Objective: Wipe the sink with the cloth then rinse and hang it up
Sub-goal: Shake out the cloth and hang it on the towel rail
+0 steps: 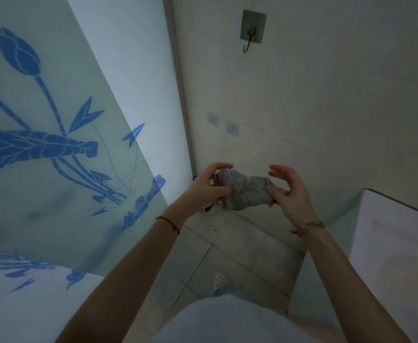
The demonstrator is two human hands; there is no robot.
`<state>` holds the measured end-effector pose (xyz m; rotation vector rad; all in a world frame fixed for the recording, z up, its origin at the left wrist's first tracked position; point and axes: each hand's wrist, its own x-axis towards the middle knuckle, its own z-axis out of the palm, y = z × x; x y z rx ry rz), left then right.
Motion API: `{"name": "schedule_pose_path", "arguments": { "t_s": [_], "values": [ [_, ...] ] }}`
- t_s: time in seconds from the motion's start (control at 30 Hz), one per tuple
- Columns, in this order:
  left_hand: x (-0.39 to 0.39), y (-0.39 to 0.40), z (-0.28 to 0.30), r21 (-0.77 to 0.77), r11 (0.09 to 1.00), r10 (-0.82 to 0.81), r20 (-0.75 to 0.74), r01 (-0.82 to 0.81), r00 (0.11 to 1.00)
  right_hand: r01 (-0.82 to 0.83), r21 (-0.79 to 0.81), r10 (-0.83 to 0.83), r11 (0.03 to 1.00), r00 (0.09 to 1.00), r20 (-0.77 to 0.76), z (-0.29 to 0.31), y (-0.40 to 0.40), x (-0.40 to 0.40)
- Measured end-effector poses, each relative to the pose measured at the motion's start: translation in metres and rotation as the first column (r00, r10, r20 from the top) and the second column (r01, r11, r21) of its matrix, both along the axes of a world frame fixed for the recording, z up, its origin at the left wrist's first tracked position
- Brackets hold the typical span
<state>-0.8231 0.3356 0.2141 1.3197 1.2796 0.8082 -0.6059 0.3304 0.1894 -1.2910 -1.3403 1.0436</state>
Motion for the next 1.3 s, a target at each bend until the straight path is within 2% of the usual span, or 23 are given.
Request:
{"name": "schedule_pose_path", "arguments": {
  "t_s": [0.07,0.13,0.2,0.27,0.33,0.4,0.47,0.53,0.63,0.8,0.9,1.03,1.1,1.2,1.3],
  "values": [
    [-0.007,0.023,0.008,0.012,0.995,-0.098,0.042,0.098,0.994,0.004,0.061,-0.004,0.998,1.0,-0.001,0.011,0.018,-0.003],
    [-0.015,0.046,0.013,0.033,0.977,-0.215,0.099,0.213,0.972,0.001,0.057,0.0,0.998,1.0,-0.015,0.023,0.032,-0.008],
    [-0.024,0.064,0.016,0.06,0.944,-0.329,0.079,0.325,0.941,-0.009,0.054,0.008,0.998,1.0,0.002,0.033,0.043,-0.012],
    [-0.028,0.082,0.017,0.067,0.912,-0.405,-0.026,0.406,0.914,-0.032,0.033,0.033,0.999,0.999,-0.031,0.044,0.052,-0.015],
    [-0.029,0.089,0.015,0.114,0.888,-0.42,-0.196,0.446,0.886,-0.093,0.048,0.094,0.994,0.995,-0.02,0.051,0.047,-0.021],
    [-0.04,0.129,0.011,0.142,0.78,-0.542,-0.331,0.609,0.772,0.054,0.048,-0.055,0.997,0.998,0.017,0.051,0.065,-0.039],
    [-0.035,0.133,0.01,0.185,0.753,-0.521,-0.417,0.631,0.745,0.073,0.073,-0.077,0.995,0.996,0.049,0.056,0.068,-0.041],
    [-0.033,0.14,0.012,0.261,0.771,-0.452,-0.419,0.581,0.788,0.106,0.077,-0.109,0.991,0.994,0.031,0.059,0.074,-0.045],
    [-0.045,0.162,0.013,0.327,0.783,-0.384,-0.415,0.529,0.825,0.289,0.088,-0.285,0.953,0.957,-0.059,0.064,0.08,-0.066],
    [-0.06,0.186,0.028,0.172,0.768,-0.52,-0.395,0.617,0.757,0.48,0.085,-0.475,0.873,0.877,-0.076,0.072,0.096,-0.08],
    [-0.065,0.192,0.034,0.246,0.759,-0.535,-0.293,0.603,0.792,0.513,0.101,-0.511,0.853,0.858,-0.04,0.073,0.101,-0.089],
    [-0.072,0.199,0.047,0.314,0.845,-0.46,0.014,0.433,0.888,0.536,0.084,-0.533,0.84,0.844,-0.06,0.081,0.108,-0.095],
    [-0.072,0.201,0.054,0.345,0.855,-0.435,0.068,0.388,0.898,0.536,0.098,-0.534,0.839,0.844,-0.046,0.085,0.109,-0.095],
    [-0.07,0.201,0.062,0.302,0.883,-0.421,0.168,0.361,0.891,0.543,0.132,-0.544,0.829,0.838,-0.033,0.09,0.112,-0.097],
    [-0.067,0.202,0.067,0.194,0.913,-0.402,0.292,0.358,0.868,0.54,0.111,-0.532,0.834,0.841,-0.093,0.092,0.113,-0.107]
  ]
}}
